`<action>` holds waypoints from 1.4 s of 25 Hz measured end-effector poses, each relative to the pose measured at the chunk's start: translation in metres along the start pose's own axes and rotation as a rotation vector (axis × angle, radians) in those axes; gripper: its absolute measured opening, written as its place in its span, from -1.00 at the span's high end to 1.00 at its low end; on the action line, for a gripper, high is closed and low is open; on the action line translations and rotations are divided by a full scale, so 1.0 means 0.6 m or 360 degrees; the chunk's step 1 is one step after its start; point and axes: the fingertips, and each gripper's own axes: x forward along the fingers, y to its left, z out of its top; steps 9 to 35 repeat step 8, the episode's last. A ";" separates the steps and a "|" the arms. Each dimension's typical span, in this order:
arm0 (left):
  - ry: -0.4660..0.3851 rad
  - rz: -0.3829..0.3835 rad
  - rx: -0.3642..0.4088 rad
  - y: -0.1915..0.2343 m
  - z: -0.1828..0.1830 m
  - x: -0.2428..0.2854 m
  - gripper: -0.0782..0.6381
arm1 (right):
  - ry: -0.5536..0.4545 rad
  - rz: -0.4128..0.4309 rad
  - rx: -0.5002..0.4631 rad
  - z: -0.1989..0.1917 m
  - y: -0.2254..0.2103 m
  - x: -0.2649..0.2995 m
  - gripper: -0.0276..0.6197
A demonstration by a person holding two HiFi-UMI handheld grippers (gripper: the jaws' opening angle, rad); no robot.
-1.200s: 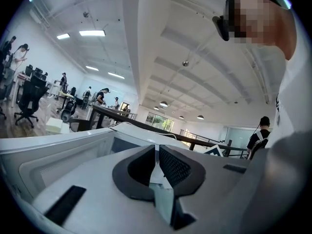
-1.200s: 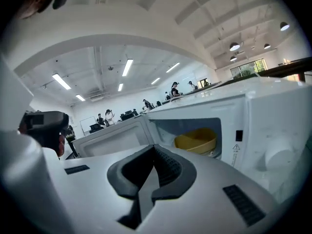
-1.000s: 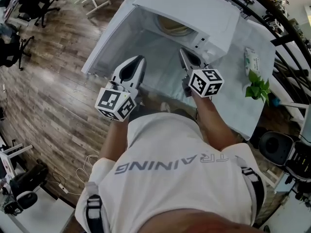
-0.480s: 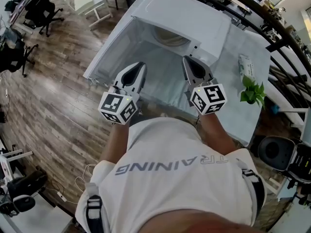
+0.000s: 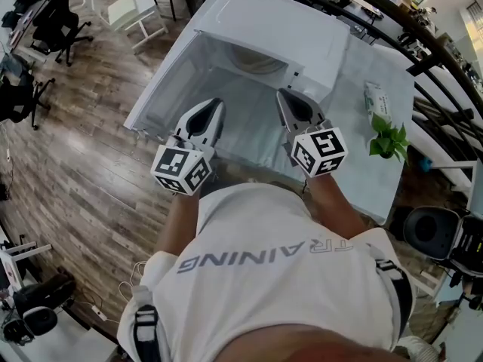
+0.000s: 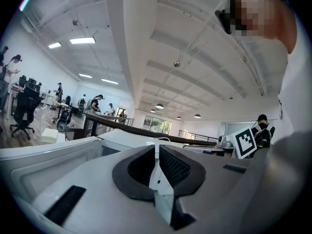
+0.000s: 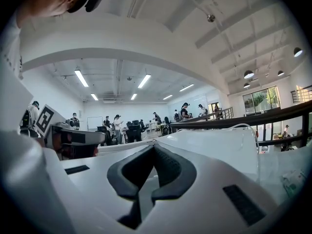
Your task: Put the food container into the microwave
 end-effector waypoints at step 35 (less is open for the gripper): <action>-0.0016 -0.0014 -0.0040 0.002 0.001 -0.007 0.63 | 0.0025 0.0017 -0.0007 -0.007 0.010 0.005 0.84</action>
